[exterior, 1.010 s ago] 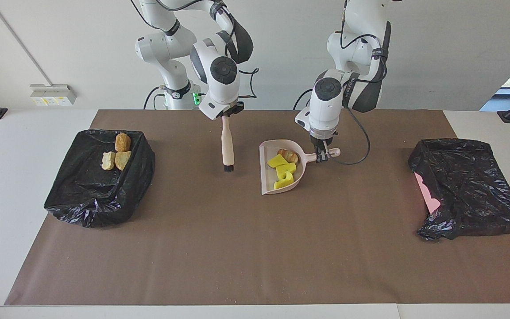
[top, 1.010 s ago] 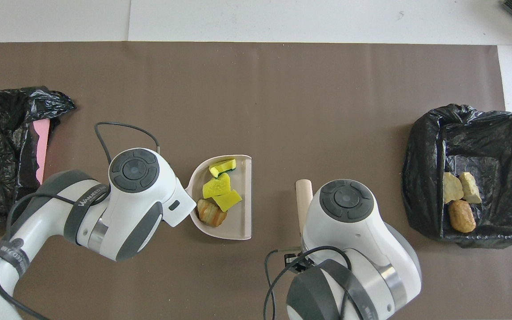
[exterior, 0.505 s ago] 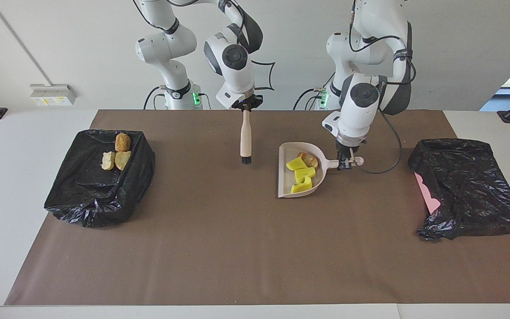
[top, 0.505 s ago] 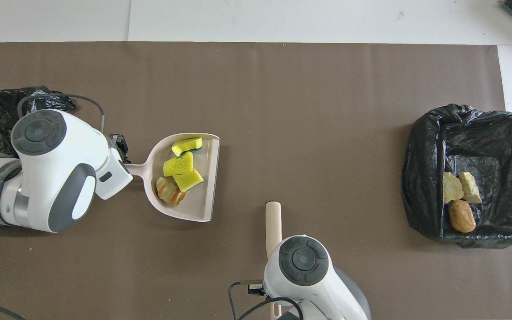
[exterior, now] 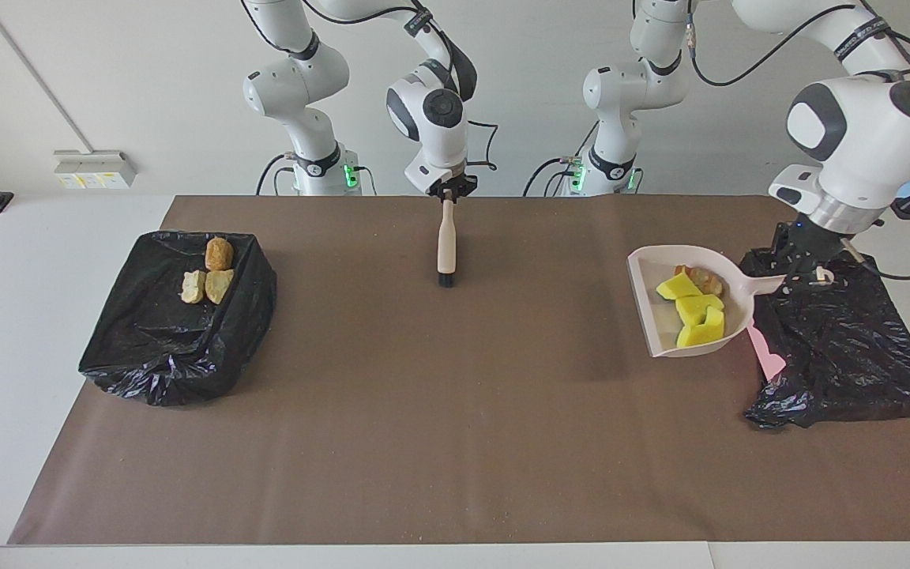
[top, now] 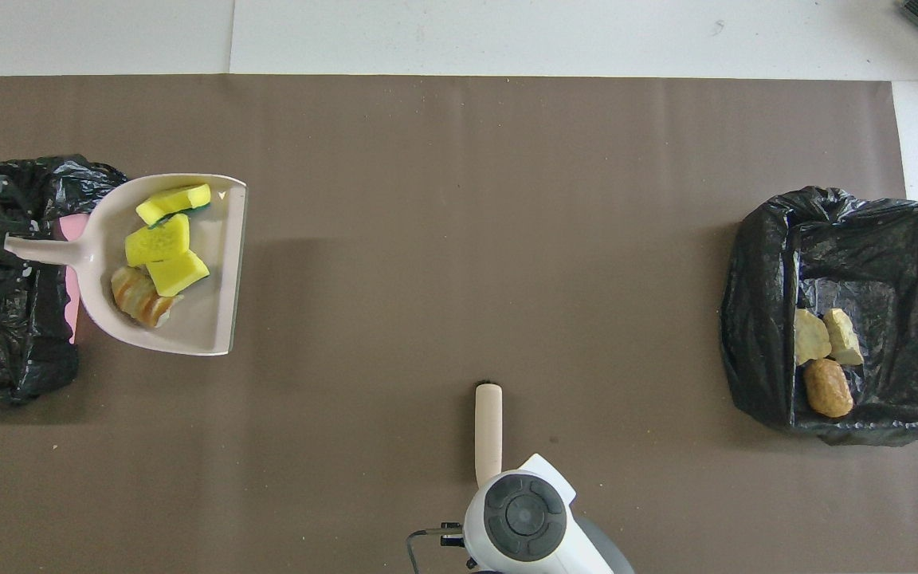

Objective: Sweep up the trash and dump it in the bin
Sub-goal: 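Tilt the dustpan over the black bag with the left gripper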

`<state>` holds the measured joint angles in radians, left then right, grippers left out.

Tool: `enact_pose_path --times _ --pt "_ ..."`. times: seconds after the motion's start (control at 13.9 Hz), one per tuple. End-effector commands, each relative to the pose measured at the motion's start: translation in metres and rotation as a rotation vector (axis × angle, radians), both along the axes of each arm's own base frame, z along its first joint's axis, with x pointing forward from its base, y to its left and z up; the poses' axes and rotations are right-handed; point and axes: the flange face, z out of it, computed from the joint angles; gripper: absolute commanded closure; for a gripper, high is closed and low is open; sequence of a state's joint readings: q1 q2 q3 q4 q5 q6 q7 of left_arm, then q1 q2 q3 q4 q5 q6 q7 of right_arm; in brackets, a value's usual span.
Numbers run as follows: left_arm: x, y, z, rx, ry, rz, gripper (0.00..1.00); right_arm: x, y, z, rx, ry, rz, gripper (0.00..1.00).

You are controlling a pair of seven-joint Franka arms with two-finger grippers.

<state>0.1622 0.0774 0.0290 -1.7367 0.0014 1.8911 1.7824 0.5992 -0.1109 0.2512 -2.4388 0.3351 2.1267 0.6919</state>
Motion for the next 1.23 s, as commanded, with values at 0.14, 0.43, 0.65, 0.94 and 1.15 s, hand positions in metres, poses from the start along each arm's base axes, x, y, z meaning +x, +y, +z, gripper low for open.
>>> enact_pose_path --times 0.14,0.43,0.65,0.94,1.15 --pt "-0.024 0.141 0.016 -0.009 -0.027 0.063 1.0 -0.009 -0.002 -0.008 0.025 -0.031 -0.02 0.79" --pt "-0.034 0.198 0.032 0.165 -0.007 0.082 1.0 -0.002 0.006 -0.001 0.037 -0.05 0.005 0.0" --pt "-0.025 0.212 0.04 0.367 -0.006 0.039 1.0 0.012 0.011 0.016 0.056 -0.101 0.01 0.0" --pt "-0.021 0.215 0.049 0.614 0.01 0.157 1.0 0.087 -0.023 0.054 0.045 -0.24 -0.05 0.0" --pt "-0.017 0.208 0.052 0.692 0.002 0.187 1.0 0.153 -0.072 0.093 0.022 -0.346 -0.14 0.0"
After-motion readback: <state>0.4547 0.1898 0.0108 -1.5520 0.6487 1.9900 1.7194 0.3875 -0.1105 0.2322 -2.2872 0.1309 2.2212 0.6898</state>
